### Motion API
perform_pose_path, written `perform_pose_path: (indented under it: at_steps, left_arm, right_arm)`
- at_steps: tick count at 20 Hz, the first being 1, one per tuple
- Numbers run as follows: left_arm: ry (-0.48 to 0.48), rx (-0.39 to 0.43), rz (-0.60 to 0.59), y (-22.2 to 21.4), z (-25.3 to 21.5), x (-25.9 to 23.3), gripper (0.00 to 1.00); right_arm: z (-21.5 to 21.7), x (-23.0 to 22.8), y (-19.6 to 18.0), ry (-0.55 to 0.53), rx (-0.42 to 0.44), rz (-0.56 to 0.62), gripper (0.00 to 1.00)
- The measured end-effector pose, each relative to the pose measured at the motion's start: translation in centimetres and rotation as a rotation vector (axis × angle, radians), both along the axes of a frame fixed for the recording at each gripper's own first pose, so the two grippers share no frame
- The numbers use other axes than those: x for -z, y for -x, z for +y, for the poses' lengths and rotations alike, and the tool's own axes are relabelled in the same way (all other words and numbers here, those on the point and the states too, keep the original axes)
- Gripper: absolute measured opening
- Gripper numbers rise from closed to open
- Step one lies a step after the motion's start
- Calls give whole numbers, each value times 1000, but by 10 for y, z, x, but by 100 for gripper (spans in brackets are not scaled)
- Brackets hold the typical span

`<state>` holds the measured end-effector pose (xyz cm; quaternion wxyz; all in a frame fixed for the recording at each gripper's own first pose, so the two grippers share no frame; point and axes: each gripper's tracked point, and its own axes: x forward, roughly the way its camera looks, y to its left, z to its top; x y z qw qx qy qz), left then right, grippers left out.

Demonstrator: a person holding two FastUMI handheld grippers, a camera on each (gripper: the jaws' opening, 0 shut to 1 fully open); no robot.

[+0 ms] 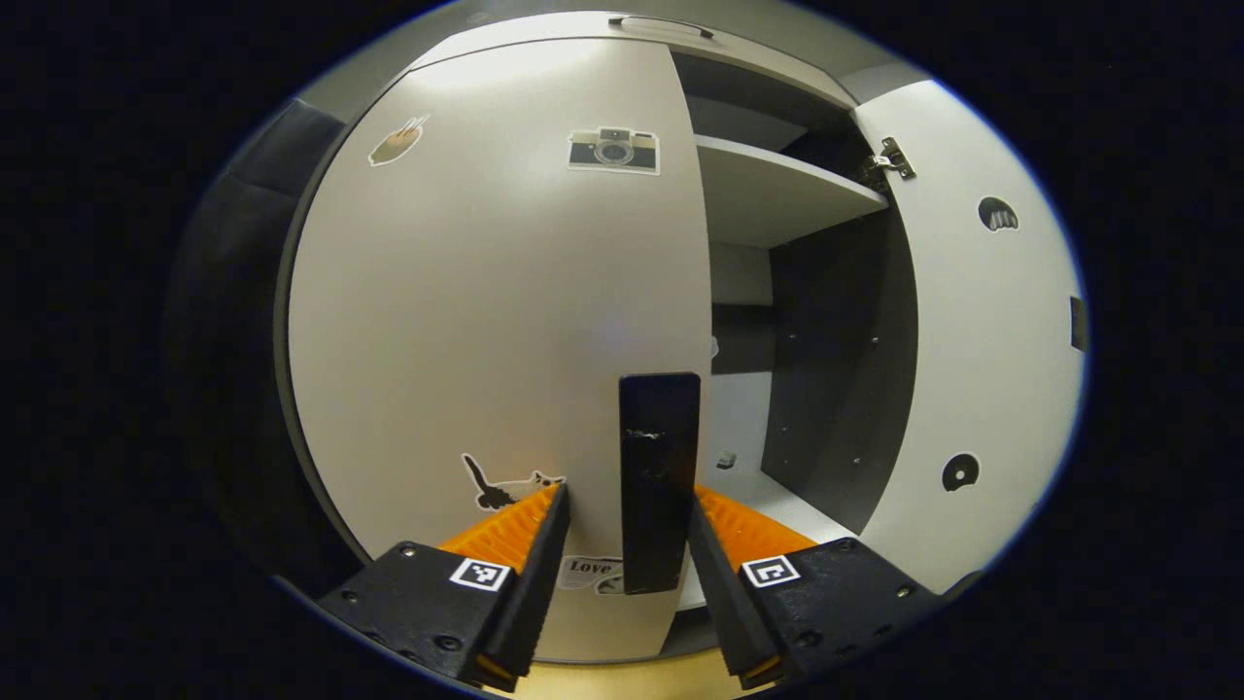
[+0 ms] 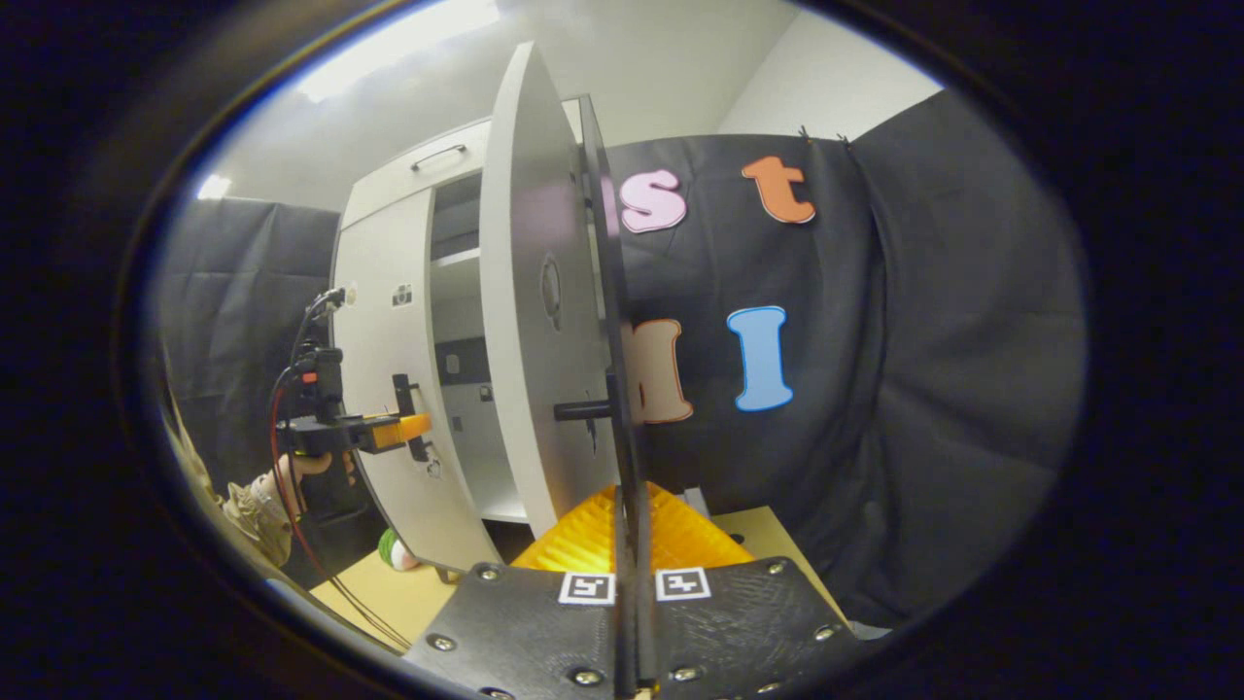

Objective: Open the right door of the double-door shoe cabinet with the right hand, and open the left door with the left hand.

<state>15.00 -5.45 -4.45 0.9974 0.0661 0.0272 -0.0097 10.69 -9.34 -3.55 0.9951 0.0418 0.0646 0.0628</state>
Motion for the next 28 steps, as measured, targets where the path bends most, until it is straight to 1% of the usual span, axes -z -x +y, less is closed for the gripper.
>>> perform_pose_path:
  at_steps: [2, 3, 4, 6, 8, 10, 13, 15, 17, 23, 25, 28]
  left_arm:
    - [4, 40, 15, -2, -10, 3, 66]
    - [12, 46, 24, -1, -14, 5, 58]
    - [3, 39, 23, -5, -14, 4, 38]
    - [-12, 33, 35, -1, -13, 5, 34]
    - [-7, 46, 56, 2, -14, 6, 30]
    - [13, 64, 67, 7, -14, 6, 25]
    - [19, 110, 74, 24, -14, 6, 19]
    - [36, 136, 78, 36, -13, 7, 20]
    - [33, 150, 80, 53, -11, 6, 20]
    - [45, 146, 92, 90, 3, 5, 20]
    - [46, 143, 92, 102, 9, 4, 21]
    - [50, 139, 94, 117, 18, 2, 20]
  right_arm:
    - [-12, -2, 3, 5, 30, -15, 1]
    - [-16, -5, 4, -13, 42, -19, 1]
    - [-21, -9, 7, -33, 54, -27, 1]
    - [-32, -15, 17, -64, 78, -48, 1]
    - [-44, -20, 27, -83, 93, -71, 1]
    - [-53, -23, 31, -94, 115, -86, 1]
    - [-57, -29, 29, -111, 124, -102, 1]
    - [-53, -27, 31, -115, 118, -98, 1]
    - [-45, -27, 31, -114, 103, -92, 1]
    - [-15, -16, 19, -96, 58, -51, 1]
    - [-8, -14, 18, -91, 49, -43, 1]
    - [-2, -7, 21, -72, 48, -24, 1]
